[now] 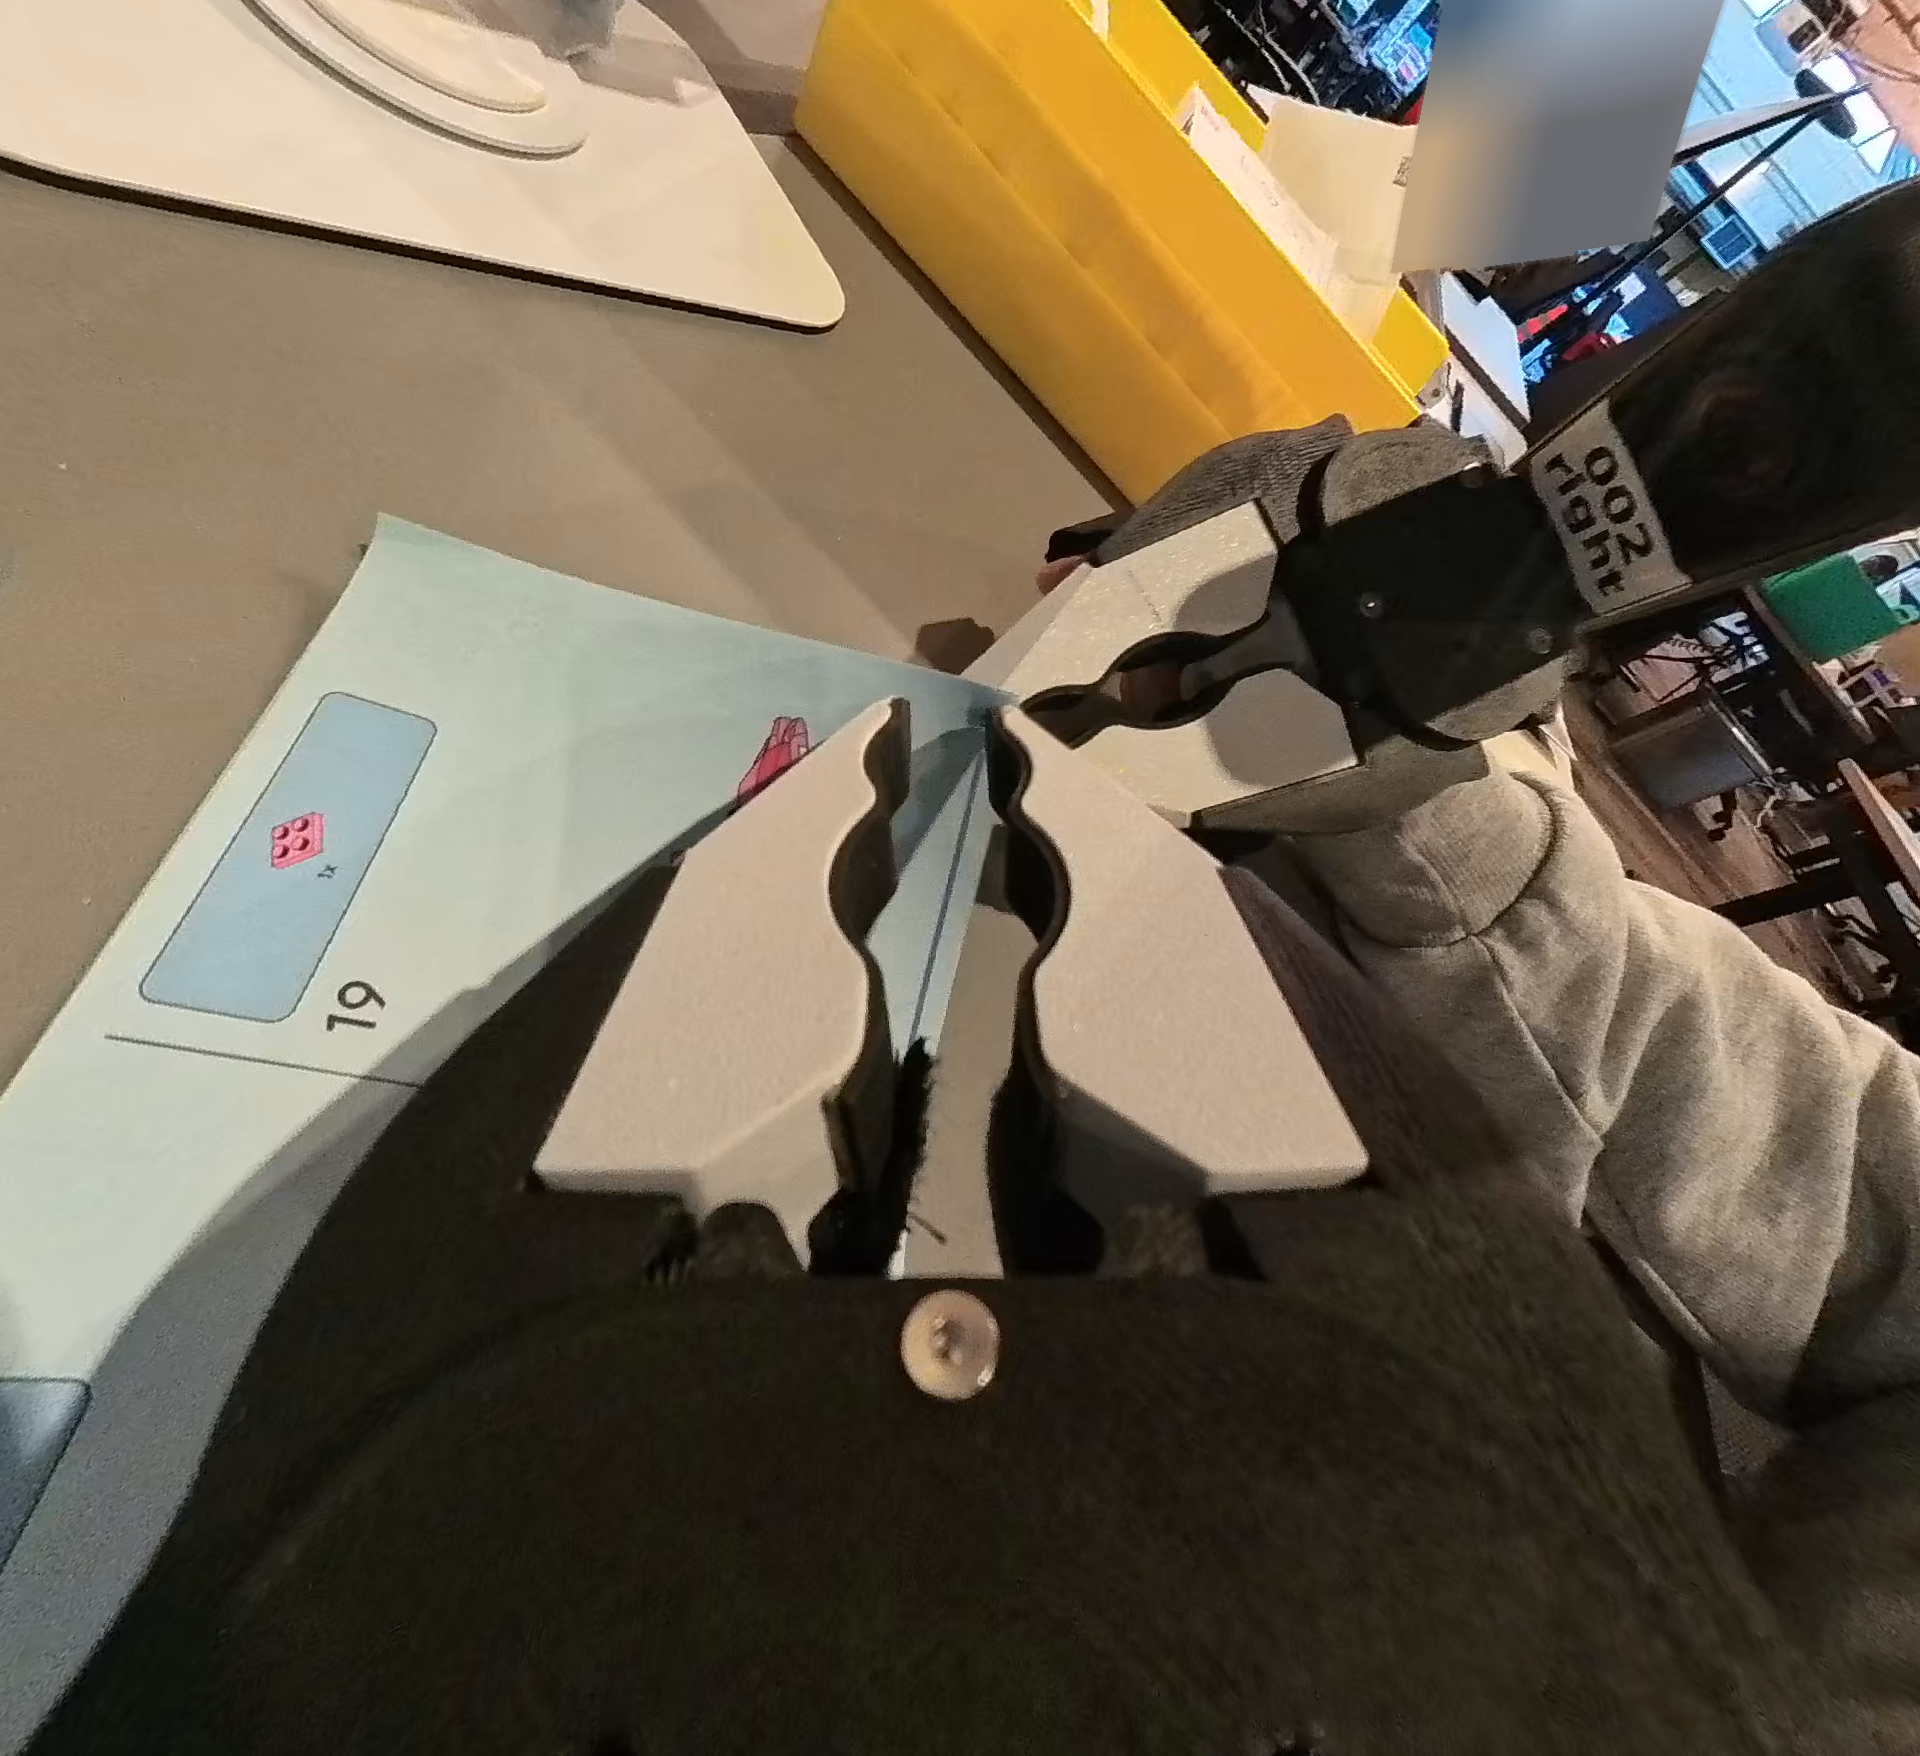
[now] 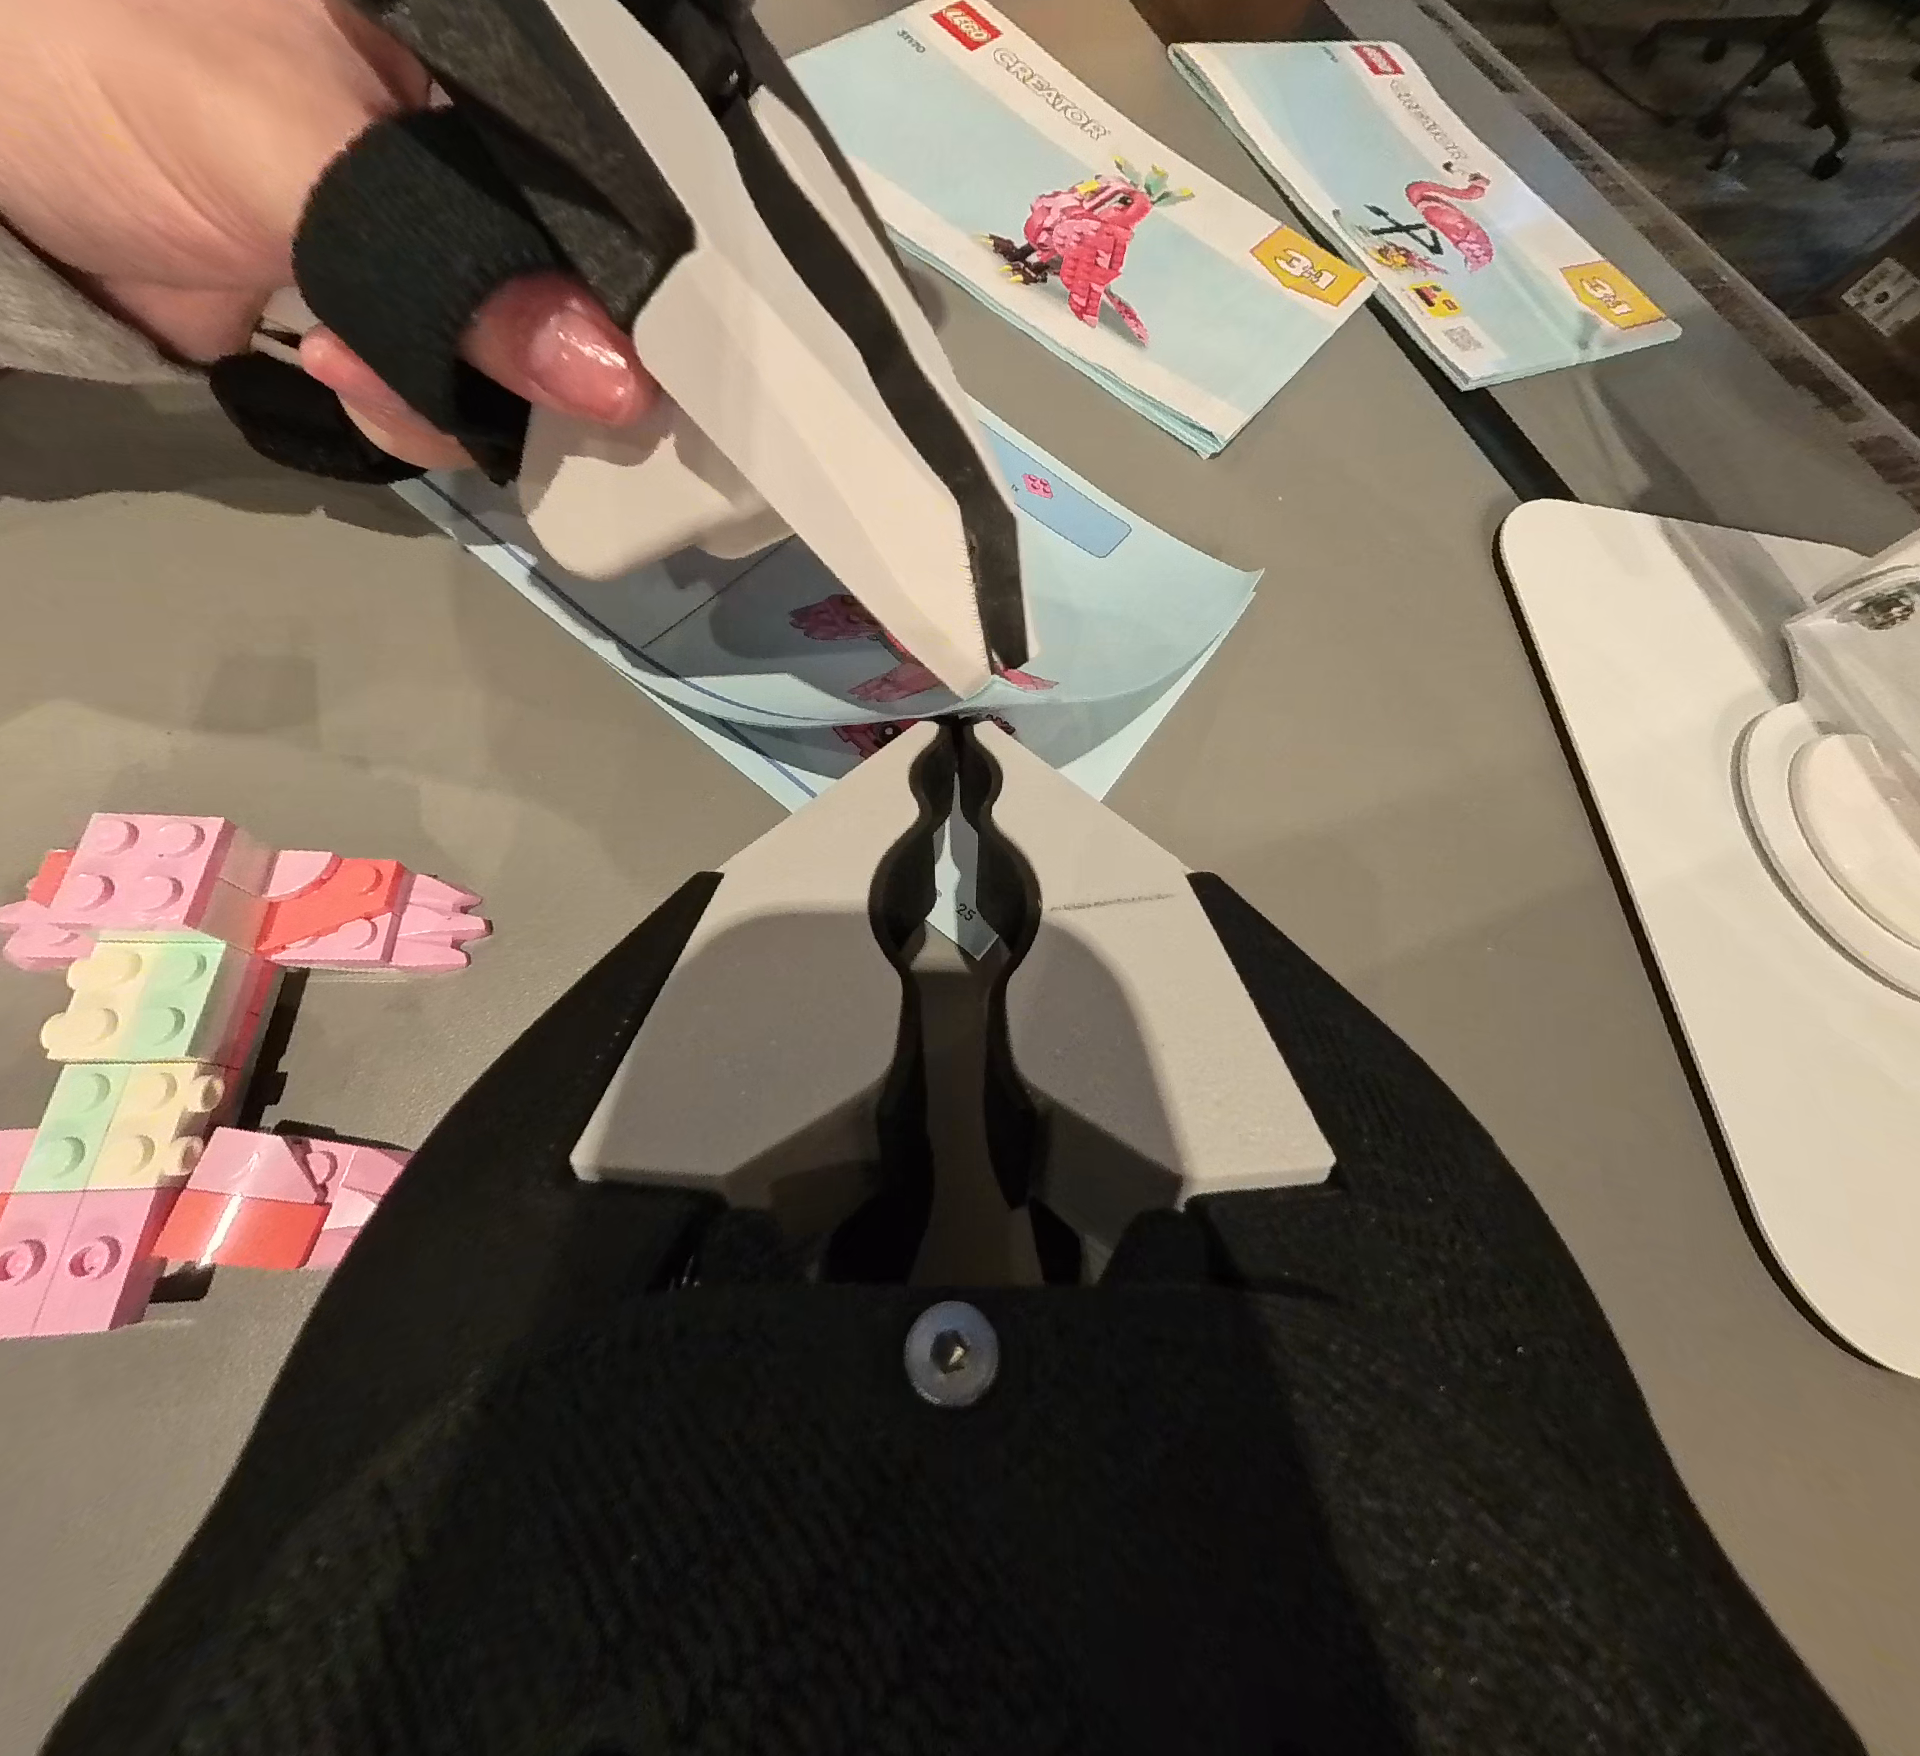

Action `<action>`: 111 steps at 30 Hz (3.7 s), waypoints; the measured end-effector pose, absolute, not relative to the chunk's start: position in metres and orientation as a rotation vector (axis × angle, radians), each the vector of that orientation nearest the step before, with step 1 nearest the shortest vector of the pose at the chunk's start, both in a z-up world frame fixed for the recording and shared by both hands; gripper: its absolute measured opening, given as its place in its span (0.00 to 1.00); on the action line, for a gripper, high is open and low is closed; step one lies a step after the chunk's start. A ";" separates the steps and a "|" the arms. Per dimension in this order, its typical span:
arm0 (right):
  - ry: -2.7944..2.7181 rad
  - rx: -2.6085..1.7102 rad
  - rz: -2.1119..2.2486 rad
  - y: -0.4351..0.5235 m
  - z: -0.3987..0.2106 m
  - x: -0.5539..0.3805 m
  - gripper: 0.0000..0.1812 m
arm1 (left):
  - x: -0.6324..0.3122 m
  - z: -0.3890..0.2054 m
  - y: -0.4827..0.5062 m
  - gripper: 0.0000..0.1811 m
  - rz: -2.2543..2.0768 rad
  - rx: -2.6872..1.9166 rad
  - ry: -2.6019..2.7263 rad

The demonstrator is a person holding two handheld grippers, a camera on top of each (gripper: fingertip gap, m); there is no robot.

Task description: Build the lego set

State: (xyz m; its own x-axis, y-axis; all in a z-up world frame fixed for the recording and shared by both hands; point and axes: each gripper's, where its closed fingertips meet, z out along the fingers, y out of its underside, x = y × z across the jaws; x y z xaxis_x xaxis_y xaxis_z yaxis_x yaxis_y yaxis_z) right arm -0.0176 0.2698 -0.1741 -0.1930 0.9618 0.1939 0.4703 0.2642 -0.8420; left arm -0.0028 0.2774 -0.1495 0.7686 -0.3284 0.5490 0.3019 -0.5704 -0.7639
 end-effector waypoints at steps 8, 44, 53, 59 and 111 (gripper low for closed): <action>-1.792 -1.309 0.835 0.270 -0.174 -0.018 0.00 | 0.000 -0.144 0.277 0.09 -0.873 -1.979 0.020; -1.536 -1.531 0.775 0.318 -0.169 -0.007 0.02 | -0.021 -0.140 0.279 0.00 -0.629 -1.985 -0.020; -1.776 -1.379 0.818 0.279 -0.179 -0.014 0.03 | -0.006 -0.133 0.272 0.00 -0.764 -1.936 0.050; -1.623 -1.483 0.774 0.302 -0.174 -0.015 0.04 | -0.016 -0.136 0.272 0.00 -0.739 -1.926 0.004; -2.123 -1.604 0.673 0.093 -0.195 -0.137 0.24 | -0.143 0.006 -0.100 0.20 0.068 -1.325 -0.201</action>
